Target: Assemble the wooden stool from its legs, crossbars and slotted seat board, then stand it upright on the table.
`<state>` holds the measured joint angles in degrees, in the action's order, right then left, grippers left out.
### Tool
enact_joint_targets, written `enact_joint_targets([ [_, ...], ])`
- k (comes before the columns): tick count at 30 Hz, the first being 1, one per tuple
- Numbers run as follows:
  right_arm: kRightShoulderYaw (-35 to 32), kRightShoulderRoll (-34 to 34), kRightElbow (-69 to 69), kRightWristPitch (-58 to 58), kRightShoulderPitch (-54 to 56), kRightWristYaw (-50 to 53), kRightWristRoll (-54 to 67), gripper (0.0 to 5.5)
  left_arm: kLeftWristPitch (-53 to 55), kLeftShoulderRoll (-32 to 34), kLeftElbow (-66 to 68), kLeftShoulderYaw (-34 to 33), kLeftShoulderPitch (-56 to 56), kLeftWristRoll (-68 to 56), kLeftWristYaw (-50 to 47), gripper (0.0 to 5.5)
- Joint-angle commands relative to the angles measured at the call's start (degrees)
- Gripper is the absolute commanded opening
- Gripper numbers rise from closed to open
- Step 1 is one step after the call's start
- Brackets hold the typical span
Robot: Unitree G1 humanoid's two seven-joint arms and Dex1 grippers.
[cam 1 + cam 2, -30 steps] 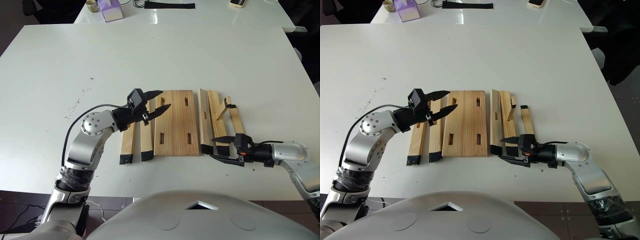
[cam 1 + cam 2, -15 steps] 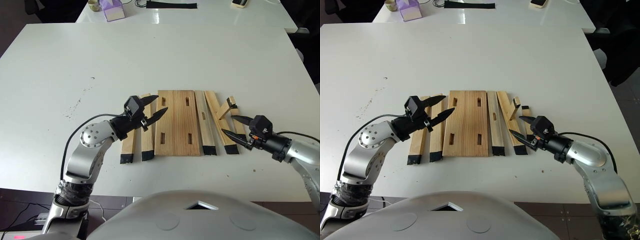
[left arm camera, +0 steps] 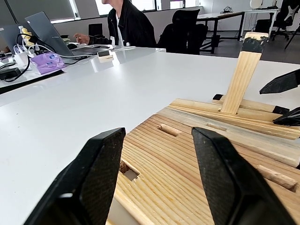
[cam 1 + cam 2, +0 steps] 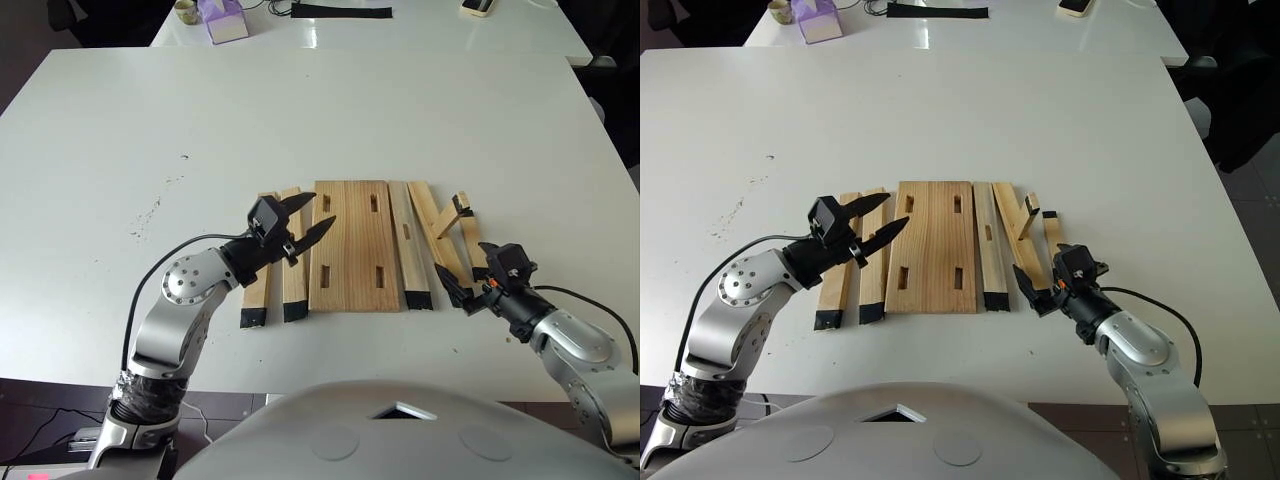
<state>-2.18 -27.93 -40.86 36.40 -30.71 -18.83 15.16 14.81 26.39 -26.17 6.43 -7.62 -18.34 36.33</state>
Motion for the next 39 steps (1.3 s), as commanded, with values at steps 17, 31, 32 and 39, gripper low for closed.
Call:
enact_joint_targets([
  [17, 1.43, 2.06, 5.06, -4.55, -1.51, -1.41, -2.96, 2.36, 0.80, -0.50, 0.16, 0.95, 0.73, 0.59, -0.69, 2.64],
  [31, -3.98, 7.05, 3.72, -2.47, 6.95, 0.50, 2.67, 2.05, 0.41, -0.80, 0.89, -0.26, 1.36, 0.37, -1.33, 2.64],
  [32, -5.22, 7.32, 3.56, -2.74, 9.08, 0.06, 4.30, 2.05, 0.62, -0.95, 1.05, -0.83, 1.74, 0.03, -1.64, 2.64],
  [39, -15.99, 2.15, 1.21, 3.82, 22.60, -11.21, 33.49, 2.04, 13.86, -1.60, -5.48, -11.44, 7.96, -23.79, -2.20, 2.64],
])
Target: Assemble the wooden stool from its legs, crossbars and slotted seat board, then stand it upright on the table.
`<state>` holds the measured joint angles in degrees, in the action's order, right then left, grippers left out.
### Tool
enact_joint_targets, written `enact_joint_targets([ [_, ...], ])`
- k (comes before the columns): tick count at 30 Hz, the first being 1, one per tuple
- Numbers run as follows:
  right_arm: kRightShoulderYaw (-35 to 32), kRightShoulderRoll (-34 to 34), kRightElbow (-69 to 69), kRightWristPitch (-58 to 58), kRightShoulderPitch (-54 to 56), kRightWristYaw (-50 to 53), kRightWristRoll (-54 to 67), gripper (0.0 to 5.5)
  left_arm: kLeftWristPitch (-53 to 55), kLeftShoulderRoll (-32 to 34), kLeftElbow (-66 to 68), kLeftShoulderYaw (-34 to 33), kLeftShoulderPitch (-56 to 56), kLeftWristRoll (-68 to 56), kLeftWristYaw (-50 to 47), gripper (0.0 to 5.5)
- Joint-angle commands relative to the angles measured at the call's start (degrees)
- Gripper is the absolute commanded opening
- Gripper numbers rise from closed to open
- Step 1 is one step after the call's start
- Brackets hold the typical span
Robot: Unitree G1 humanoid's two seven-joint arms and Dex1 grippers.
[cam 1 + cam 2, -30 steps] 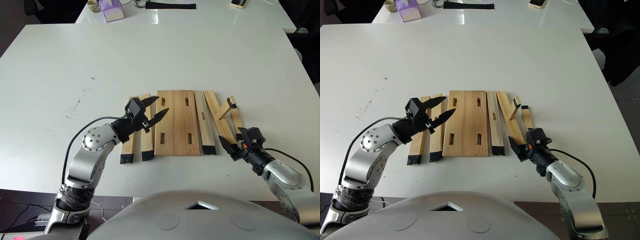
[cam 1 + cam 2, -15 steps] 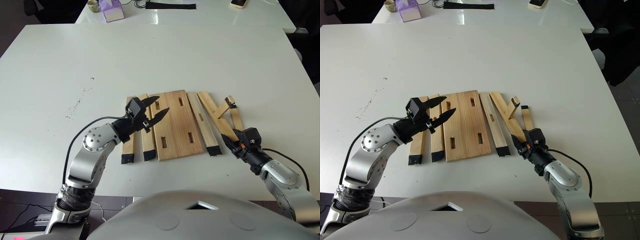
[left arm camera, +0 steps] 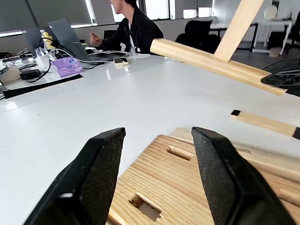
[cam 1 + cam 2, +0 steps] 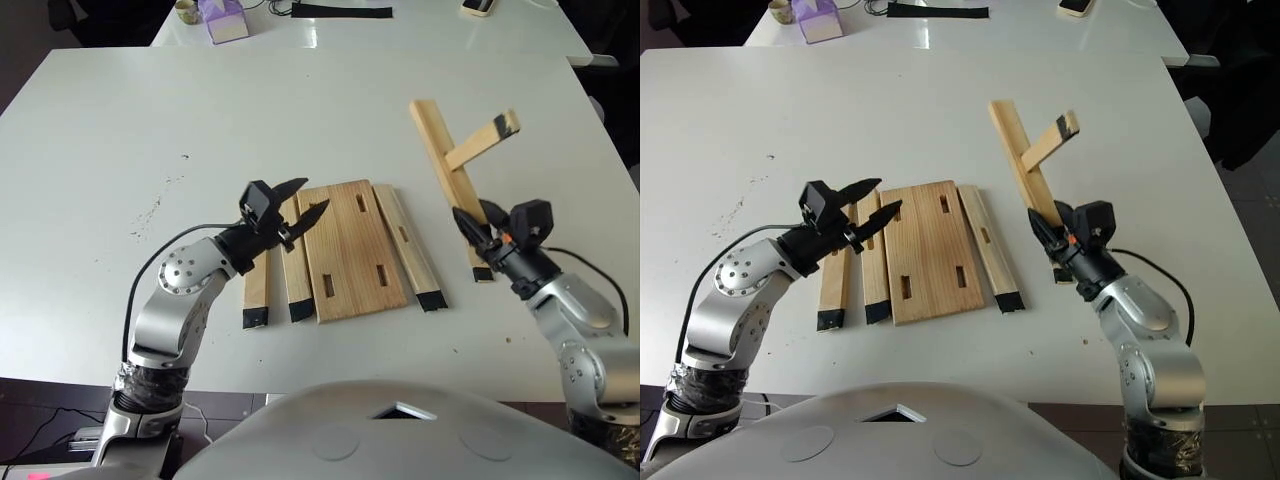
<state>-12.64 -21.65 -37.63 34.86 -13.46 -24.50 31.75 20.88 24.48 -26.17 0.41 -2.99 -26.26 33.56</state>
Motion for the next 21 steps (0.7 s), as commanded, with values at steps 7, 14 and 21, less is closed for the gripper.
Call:
enact_joint_targets([
  [7, -13.03, -17.56, 2.27, 13.86, 12.37, -13.98, 50.74, 2.04, 18.07, 5.76, -8.16, -11.35, 10.10, -45.11, 1.76, 3.64],
  [14, -10.70, -26.55, 6.55, 18.89, 18.60, -22.01, 60.11, 2.04, 22.63, 9.26, -6.16, -10.50, 15.23, -55.49, 4.87, 3.68],
  [21, -4.89, -27.67, 6.76, 19.43, 21.14, -26.94, 54.65, 2.04, 24.55, 9.20, -5.69, -8.57, 19.41, -60.39, 4.95, 3.68],
])
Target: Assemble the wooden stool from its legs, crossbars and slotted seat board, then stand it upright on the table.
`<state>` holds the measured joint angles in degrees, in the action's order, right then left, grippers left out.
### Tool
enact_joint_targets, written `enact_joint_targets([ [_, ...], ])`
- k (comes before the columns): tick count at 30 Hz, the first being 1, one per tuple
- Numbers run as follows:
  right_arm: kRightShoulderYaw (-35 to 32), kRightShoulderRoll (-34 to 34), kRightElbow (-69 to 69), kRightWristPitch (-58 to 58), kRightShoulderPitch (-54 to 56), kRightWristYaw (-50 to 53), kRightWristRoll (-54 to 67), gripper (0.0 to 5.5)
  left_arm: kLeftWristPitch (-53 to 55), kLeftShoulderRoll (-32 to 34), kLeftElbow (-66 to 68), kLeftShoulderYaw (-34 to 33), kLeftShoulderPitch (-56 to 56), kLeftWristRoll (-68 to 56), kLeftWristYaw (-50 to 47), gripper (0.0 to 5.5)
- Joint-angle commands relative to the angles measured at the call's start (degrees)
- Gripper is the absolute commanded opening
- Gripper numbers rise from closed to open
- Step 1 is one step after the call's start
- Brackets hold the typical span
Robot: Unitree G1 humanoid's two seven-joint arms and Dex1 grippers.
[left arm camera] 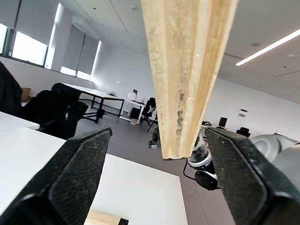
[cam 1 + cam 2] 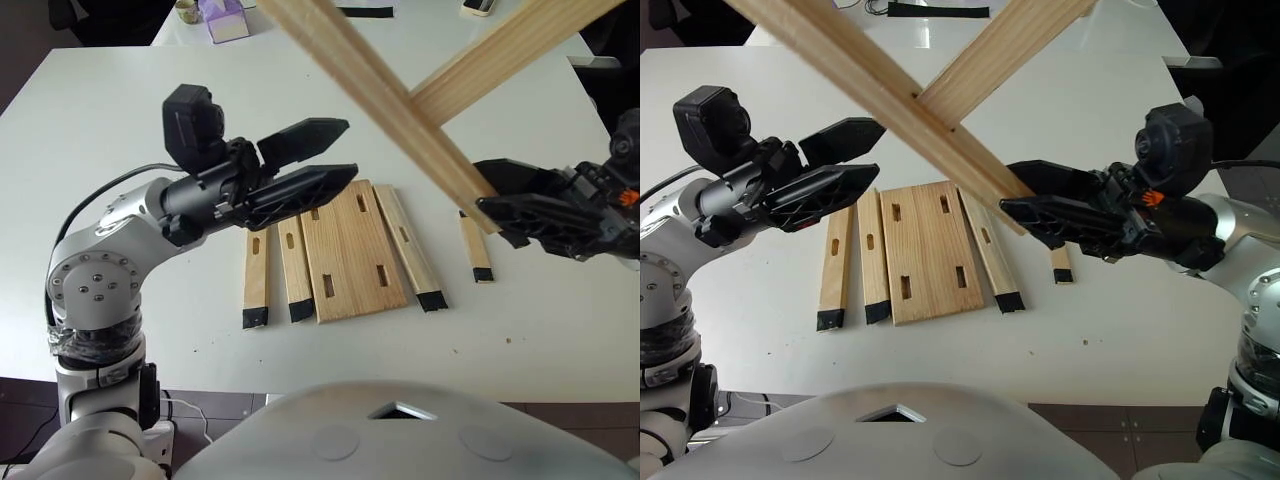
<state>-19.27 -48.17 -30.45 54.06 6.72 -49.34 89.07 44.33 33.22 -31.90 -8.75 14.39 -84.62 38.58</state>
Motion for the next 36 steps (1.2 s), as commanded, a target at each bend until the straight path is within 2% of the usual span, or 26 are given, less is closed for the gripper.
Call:
enact_joint_targets([
  [1, 2.38, -1.12, -0.52, -0.06, 0.88, -2.86, -3.86, 2.04, 1.19, 0.48, 0.03, 0.74, 2.30, -2.38, -0.23, 3.68],
  [5, 3.57, -1.20, -0.80, -1.04, 0.62, -5.10, -7.72, 2.04, 2.18, 1.28, 0.57, 1.38, 2.52, -2.19, 0.30, 3.68],
  [16, 5.52, -1.06, -1.43, -3.15, -0.63, -8.85, -15.29, 2.04, 3.57, 2.20, 0.44, 1.87, 2.10, -1.48, 2.92, 2.10],
  [25, 7.12, -2.40, -1.58, -3.32, -0.69, -9.51, -19.38, 2.04, 2.45, 2.42, 0.71, 2.06, 1.51, 2.78, 5.81, 2.09],
  [26, 7.50, -2.41, -1.45, -3.83, -0.50, -9.23, -20.56, 2.41, 2.19, 2.47, 0.74, 1.96, 1.24, 3.63, 6.19, 2.08],
  [30, 7.86, -2.92, -0.31, -4.18, -0.48, -9.75, -23.05, 2.98, 0.62, 2.81, 1.46, 2.01, 0.58, 8.63, 7.94, 2.06],
  [36, 2.66, -3.99, 6.95, -6.28, -3.04, -11.04, -27.02, 2.99, -3.79, 5.82, 4.14, 1.06, -0.95, 19.90, 13.25, 2.06],
])
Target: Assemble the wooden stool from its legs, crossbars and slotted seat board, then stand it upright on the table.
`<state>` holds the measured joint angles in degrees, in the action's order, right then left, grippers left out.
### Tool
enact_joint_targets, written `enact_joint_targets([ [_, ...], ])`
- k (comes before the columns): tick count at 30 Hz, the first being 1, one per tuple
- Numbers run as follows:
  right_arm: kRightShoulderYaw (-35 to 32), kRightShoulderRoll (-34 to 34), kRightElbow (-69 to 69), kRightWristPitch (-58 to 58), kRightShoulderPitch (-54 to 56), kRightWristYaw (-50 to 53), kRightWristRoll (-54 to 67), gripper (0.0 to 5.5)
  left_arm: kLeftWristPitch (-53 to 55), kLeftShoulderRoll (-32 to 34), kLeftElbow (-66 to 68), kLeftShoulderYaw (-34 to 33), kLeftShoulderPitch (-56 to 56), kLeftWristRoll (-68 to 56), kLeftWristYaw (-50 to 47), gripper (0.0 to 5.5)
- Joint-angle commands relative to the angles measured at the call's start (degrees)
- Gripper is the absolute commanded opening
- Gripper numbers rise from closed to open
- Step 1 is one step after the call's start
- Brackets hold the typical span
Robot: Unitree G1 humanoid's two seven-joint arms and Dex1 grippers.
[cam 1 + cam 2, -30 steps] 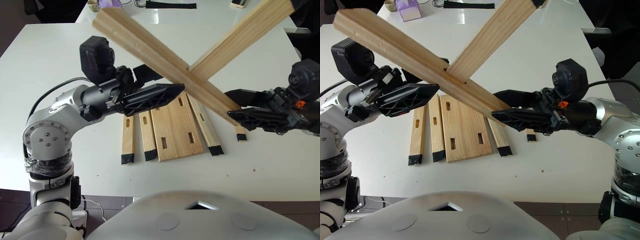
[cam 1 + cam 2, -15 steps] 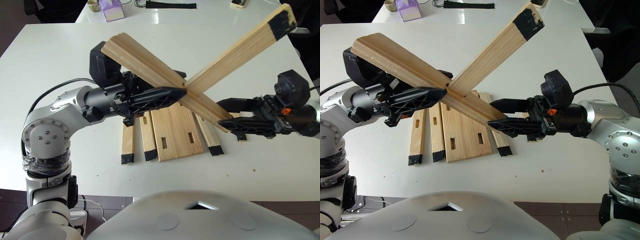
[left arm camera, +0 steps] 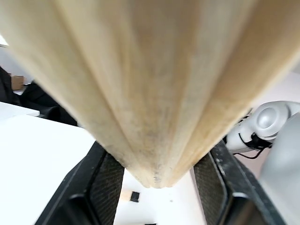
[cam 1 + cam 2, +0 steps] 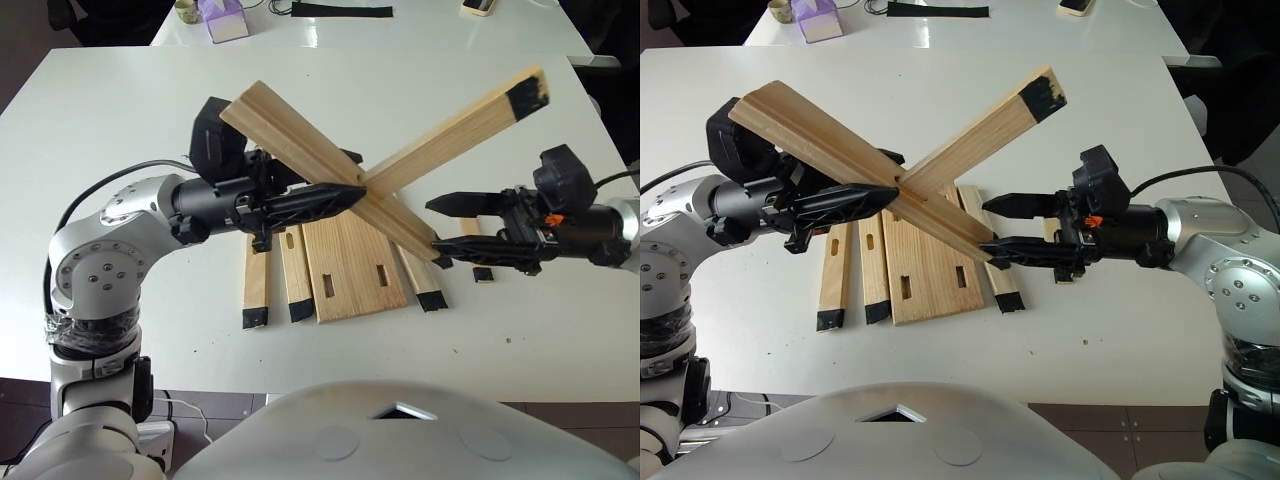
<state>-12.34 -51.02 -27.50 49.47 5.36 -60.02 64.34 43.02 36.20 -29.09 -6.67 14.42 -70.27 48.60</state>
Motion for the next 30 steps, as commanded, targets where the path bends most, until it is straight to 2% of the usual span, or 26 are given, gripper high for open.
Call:
enact_joint_targets([
  [1, -6.11, -1.21, 5.64, -2.13, -2.56, -0.40, -2.86, 2.99, -2.94, 4.09, 1.35, -1.78, -2.20, 7.02, 4.48, 2.06],
  [6, -13.82, -0.29, 8.03, -3.92, -8.93, -0.18, -4.48, 2.99, -5.94, 9.77, -3.14, -5.63, -13.71, 15.03, 8.09, 2.06],
  [11, -15.85, 2.60, 4.29, -5.20, -14.36, 1.39, -4.69, 2.99, -9.00, 12.57, -8.16, -7.90, -23.56, 19.89, 11.95, 2.06],
  [20, -13.86, 4.57, 2.94, -7.20, -14.25, 3.75, -6.47, 2.99, -14.70, 13.39, -7.70, -4.72, -25.12, 26.99, 14.85, 2.06],
  [30, -13.49, 6.60, 1.00, -9.72, -17.71, 4.21, -8.90, 2.99, -15.30, 15.98, -5.51, -7.13, -21.87, 25.19, 16.46, 2.06],
])
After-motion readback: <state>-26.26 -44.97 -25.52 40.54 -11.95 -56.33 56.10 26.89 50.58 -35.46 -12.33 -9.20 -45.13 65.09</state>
